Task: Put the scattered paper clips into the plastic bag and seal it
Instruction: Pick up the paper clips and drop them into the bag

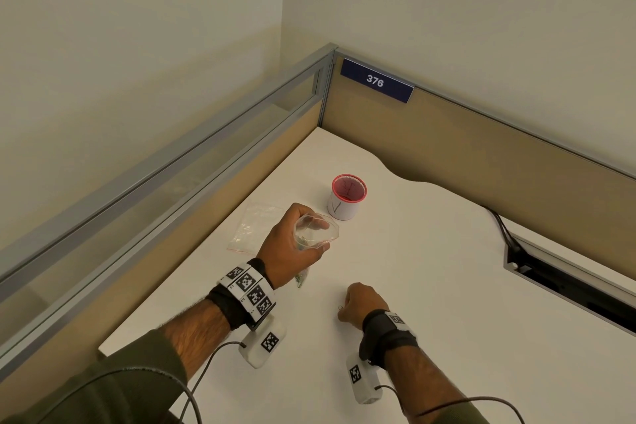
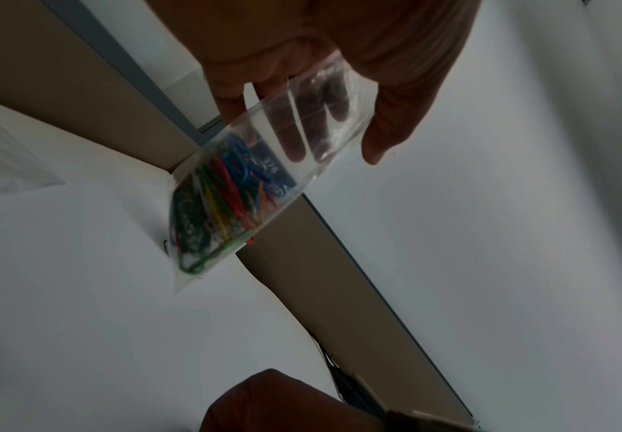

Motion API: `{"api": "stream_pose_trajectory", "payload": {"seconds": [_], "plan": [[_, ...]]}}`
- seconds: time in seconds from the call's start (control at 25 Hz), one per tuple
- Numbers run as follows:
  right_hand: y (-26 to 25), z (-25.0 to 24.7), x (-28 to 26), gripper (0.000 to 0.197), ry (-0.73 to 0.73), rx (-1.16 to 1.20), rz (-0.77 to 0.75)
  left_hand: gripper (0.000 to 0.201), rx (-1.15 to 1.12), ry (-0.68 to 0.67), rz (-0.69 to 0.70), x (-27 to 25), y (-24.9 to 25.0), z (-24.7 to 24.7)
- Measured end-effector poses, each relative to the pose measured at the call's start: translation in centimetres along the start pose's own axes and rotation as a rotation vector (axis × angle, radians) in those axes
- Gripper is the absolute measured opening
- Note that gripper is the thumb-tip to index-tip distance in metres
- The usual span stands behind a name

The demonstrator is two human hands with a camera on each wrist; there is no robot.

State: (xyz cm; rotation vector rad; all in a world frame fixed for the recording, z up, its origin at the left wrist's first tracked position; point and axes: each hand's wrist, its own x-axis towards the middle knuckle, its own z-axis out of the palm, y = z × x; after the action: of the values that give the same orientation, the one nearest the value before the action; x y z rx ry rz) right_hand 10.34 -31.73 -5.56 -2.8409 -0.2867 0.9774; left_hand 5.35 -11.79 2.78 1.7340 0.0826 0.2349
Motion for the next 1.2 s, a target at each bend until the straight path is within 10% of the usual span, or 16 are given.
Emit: {"api": "stream_pose_trajectory", "payload": {"seconds": [0.24,0.64,1.0,1.2], "plan": [[0.5,-1.0,-2.1,0.013,0.117,0.216,-0.102,0.044,0.009,0.001,-0.004,0.1,-0.2,-0.1],[-5.4,-12.7,-10.4,0.005,0.728,0.674,-0.510,0.042,0.043,0.004,-0.005,0.1,-0.5,0.2],[-7.7,-12.2,-11.1,0.015,0.716,0.454,-0.575,0.045,0.058,-0.003,0.037,0.0,0.4,0.0],[-7.5,-11.7,-12.3,0.026,0.479,0.216,-0.614,0.051,0.036,-0.035,0.043,0.2,0.3,-0.2]]}}
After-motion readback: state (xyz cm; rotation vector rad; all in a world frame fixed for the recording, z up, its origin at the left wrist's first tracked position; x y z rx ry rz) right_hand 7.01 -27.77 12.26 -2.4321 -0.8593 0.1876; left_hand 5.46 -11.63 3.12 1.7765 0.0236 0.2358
